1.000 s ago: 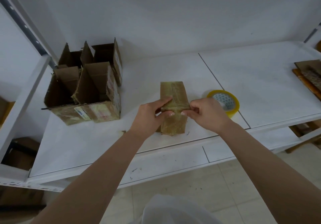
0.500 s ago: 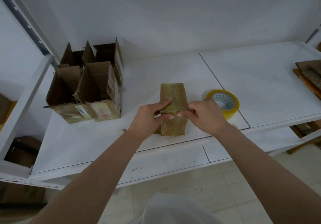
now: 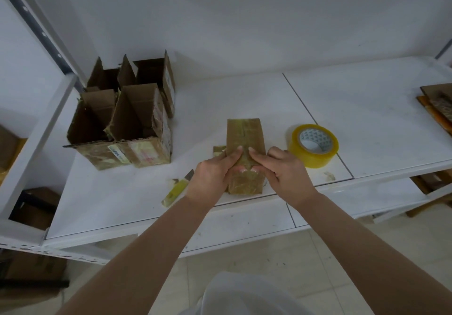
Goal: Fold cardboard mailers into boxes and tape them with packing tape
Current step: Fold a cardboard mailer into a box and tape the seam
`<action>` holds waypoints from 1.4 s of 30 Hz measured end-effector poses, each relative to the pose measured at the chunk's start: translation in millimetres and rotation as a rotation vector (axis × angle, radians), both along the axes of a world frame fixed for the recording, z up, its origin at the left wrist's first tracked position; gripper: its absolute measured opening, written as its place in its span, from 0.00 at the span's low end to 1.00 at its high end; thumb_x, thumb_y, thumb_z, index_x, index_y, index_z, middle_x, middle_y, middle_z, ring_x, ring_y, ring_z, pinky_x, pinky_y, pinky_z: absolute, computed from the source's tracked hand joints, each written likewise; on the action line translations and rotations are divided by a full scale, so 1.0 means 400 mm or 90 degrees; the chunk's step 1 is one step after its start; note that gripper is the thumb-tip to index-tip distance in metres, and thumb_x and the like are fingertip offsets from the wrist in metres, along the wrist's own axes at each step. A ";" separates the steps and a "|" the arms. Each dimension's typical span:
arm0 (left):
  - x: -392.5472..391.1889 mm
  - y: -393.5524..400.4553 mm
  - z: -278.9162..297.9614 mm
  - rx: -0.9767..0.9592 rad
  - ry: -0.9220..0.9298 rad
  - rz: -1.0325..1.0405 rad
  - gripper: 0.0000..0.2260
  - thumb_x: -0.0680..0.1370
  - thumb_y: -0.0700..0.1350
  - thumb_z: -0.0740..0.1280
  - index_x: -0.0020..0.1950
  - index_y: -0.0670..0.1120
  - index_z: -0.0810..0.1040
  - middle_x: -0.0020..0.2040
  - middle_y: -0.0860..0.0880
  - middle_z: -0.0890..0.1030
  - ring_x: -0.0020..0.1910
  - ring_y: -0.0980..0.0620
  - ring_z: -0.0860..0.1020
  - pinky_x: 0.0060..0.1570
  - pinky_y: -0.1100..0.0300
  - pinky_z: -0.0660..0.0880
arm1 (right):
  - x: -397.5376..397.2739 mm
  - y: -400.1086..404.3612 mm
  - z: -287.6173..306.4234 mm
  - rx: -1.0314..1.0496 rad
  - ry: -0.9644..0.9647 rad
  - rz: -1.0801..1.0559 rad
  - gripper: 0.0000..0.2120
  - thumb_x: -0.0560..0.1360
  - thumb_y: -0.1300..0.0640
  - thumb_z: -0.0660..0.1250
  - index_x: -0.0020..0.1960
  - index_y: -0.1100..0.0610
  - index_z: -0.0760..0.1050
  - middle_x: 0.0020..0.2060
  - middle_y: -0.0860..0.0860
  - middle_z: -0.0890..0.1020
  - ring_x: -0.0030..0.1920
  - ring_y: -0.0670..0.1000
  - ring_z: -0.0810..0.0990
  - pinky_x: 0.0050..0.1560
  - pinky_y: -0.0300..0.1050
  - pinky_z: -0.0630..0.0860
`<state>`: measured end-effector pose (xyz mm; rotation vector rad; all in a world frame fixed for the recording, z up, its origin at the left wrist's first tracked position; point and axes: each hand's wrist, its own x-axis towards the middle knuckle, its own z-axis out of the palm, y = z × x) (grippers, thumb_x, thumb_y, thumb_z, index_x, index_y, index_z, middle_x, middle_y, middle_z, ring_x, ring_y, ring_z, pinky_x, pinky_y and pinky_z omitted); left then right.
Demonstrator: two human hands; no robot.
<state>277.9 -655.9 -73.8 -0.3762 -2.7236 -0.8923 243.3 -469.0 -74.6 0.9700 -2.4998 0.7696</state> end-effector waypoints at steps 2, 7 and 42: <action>0.005 -0.004 -0.007 -0.018 -0.012 -0.010 0.22 0.78 0.47 0.68 0.70 0.42 0.71 0.58 0.40 0.82 0.45 0.40 0.82 0.47 0.47 0.78 | 0.002 0.010 -0.002 0.001 -0.015 0.016 0.16 0.73 0.57 0.70 0.59 0.61 0.81 0.31 0.55 0.74 0.27 0.55 0.72 0.32 0.44 0.72; 0.010 -0.029 0.016 0.058 -0.040 -0.021 0.24 0.74 0.49 0.72 0.68 0.46 0.76 0.60 0.46 0.81 0.44 0.50 0.84 0.51 0.56 0.79 | -0.019 0.026 0.028 0.012 -0.062 -0.039 0.24 0.79 0.42 0.57 0.65 0.56 0.77 0.42 0.55 0.80 0.36 0.55 0.79 0.36 0.50 0.77; -0.066 0.000 0.088 0.712 -0.237 0.222 0.10 0.81 0.55 0.58 0.55 0.57 0.77 0.51 0.58 0.82 0.55 0.58 0.79 0.55 0.64 0.73 | -0.101 -0.012 0.053 -0.597 -0.752 -0.214 0.10 0.81 0.68 0.56 0.55 0.57 0.72 0.39 0.53 0.77 0.35 0.50 0.81 0.36 0.45 0.78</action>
